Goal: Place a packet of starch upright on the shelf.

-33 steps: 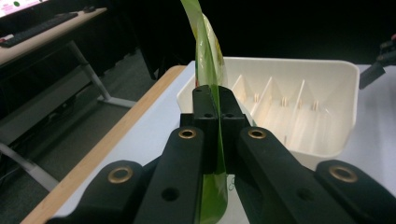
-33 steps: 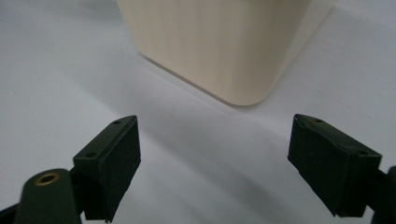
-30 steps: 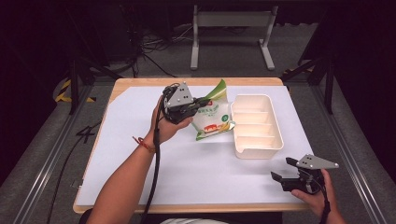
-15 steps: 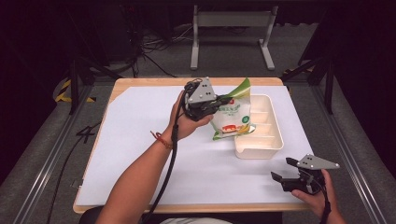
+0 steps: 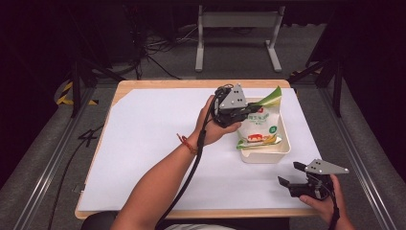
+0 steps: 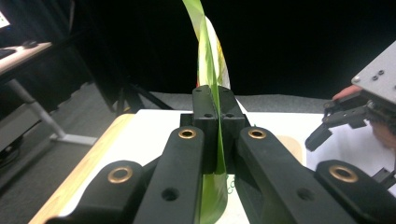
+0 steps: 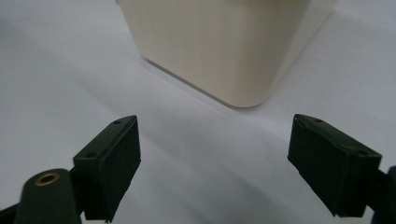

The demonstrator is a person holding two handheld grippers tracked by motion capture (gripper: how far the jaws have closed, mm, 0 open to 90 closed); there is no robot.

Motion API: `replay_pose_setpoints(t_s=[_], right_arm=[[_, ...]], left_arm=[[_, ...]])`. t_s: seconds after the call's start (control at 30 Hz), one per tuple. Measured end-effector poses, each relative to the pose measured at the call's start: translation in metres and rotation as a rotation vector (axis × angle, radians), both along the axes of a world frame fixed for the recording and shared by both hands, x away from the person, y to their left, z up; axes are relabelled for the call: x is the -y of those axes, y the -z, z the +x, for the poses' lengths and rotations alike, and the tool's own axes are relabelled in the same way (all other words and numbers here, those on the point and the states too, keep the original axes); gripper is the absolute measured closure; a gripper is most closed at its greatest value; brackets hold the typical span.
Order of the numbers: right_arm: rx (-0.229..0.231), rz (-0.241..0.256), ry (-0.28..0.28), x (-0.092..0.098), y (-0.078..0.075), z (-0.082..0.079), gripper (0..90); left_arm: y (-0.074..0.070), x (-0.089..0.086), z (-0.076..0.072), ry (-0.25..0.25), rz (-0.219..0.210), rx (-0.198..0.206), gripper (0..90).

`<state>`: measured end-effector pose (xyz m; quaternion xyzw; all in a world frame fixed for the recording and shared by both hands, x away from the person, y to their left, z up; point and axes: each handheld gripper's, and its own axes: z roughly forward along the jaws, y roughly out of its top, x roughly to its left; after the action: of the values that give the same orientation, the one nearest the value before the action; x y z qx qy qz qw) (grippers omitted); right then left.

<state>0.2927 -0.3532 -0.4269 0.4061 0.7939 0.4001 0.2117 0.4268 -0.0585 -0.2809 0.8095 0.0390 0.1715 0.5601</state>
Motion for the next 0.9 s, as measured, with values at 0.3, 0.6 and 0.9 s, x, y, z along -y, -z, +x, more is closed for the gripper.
replay_pose_setpoints(t_s=[0.3, 0.6, 0.9], right_arm=[[-0.008, 0.001, 0.005, 0.001, 0.001, 0.001, 16.4], [-0.006, -0.004, 0.001, -0.001, 0.001, 0.001, 16.4], [-0.009, -0.006, -0.006, -0.001, 0.001, 0.000, 16.7]], left_arm=[[0.015, 0.017, 0.003, 0.040, -0.024, -0.025, 89.6], [0.034, 0.020, 0.006, 0.051, 0.028, -0.049, 89.3], [0.046, 0.024, 0.009, 0.057, 0.033, -0.087, 88.8]])
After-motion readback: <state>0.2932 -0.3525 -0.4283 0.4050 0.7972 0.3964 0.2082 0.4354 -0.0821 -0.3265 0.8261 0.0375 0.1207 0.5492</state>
